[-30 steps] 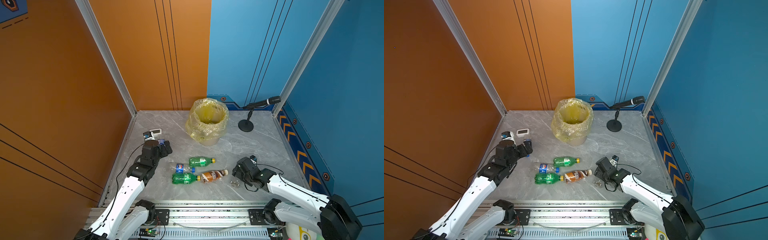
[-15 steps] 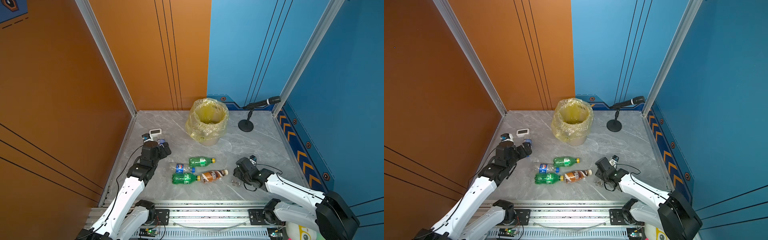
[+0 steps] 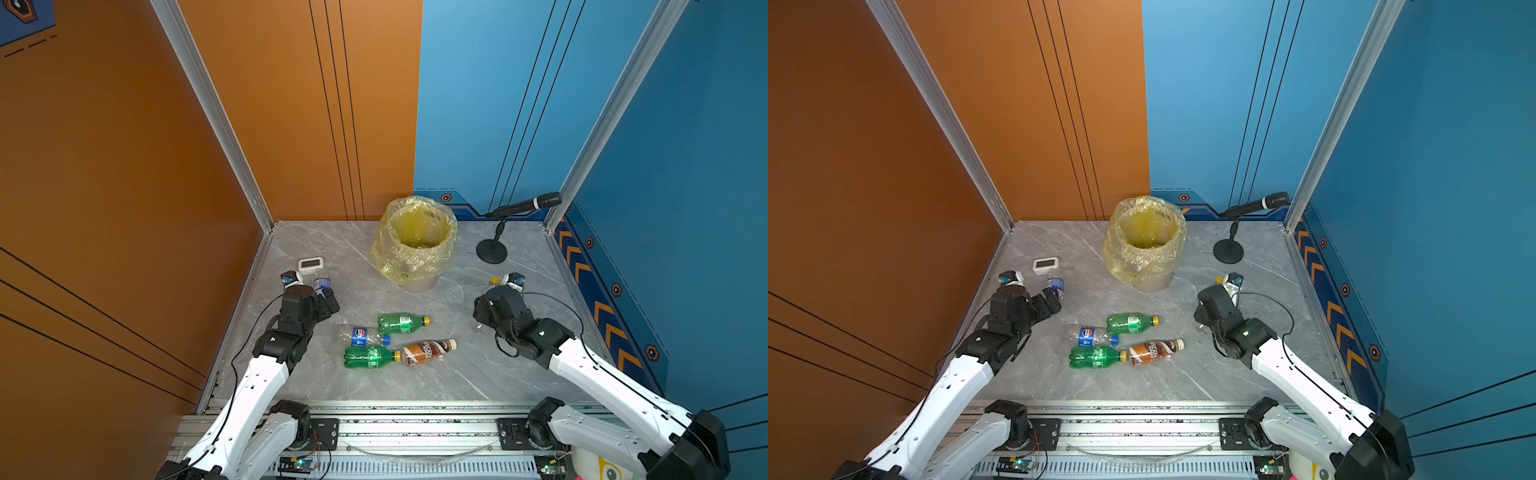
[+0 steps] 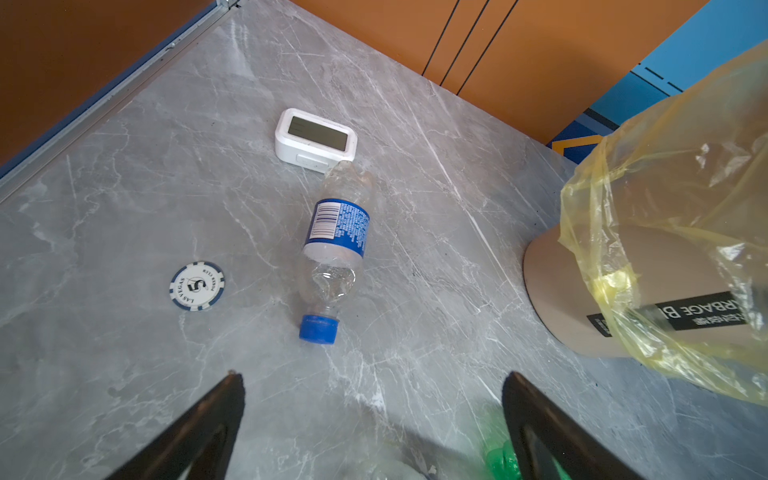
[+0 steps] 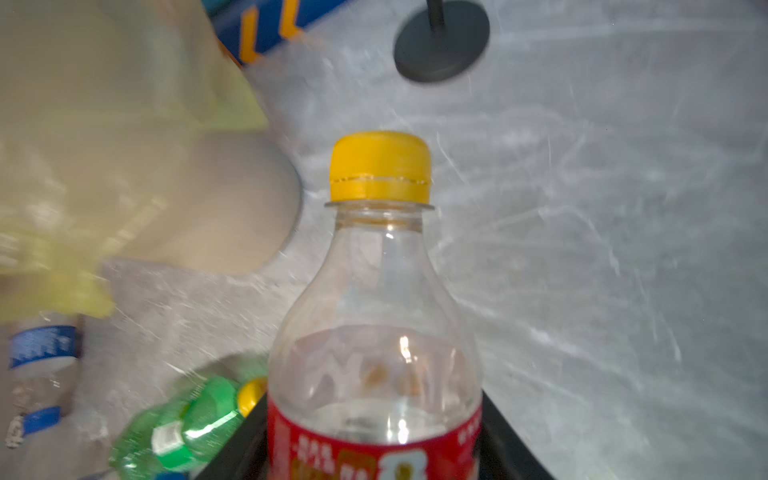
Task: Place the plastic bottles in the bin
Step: 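Lift the yellow-capped bottle with the right gripper over the bin while left hovers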
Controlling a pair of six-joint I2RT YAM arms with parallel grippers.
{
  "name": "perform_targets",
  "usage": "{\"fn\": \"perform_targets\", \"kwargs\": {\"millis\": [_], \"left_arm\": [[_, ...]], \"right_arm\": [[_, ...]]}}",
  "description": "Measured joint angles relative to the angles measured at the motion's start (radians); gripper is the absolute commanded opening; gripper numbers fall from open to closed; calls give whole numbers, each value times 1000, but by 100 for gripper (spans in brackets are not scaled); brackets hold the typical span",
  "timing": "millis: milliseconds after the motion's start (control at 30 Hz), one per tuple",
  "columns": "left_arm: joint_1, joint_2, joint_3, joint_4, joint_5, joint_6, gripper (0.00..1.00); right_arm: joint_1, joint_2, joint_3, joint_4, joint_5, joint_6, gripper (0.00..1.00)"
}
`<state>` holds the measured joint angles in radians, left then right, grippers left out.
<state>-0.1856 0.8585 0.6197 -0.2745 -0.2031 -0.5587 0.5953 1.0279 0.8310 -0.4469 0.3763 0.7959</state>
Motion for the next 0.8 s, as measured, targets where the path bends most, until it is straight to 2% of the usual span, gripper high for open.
{"fn": "perform_targets", "kwargs": {"millis": [167, 333, 533, 800], "left_arm": [[11, -46, -19, -22, 2, -12, 98], [26, -90, -27, -64, 3, -15, 98], [42, -132, -27, -107, 3, -15, 98], [60, -150, -30, -138, 6, -16, 98]], "right_arm": [[0, 116, 249, 97, 30, -161, 55], [-19, 308, 488, 180, 10, -291, 55], [-55, 520, 689, 222, -45, -375, 55], [-76, 724, 882, 222, -89, -432, 56]]}}
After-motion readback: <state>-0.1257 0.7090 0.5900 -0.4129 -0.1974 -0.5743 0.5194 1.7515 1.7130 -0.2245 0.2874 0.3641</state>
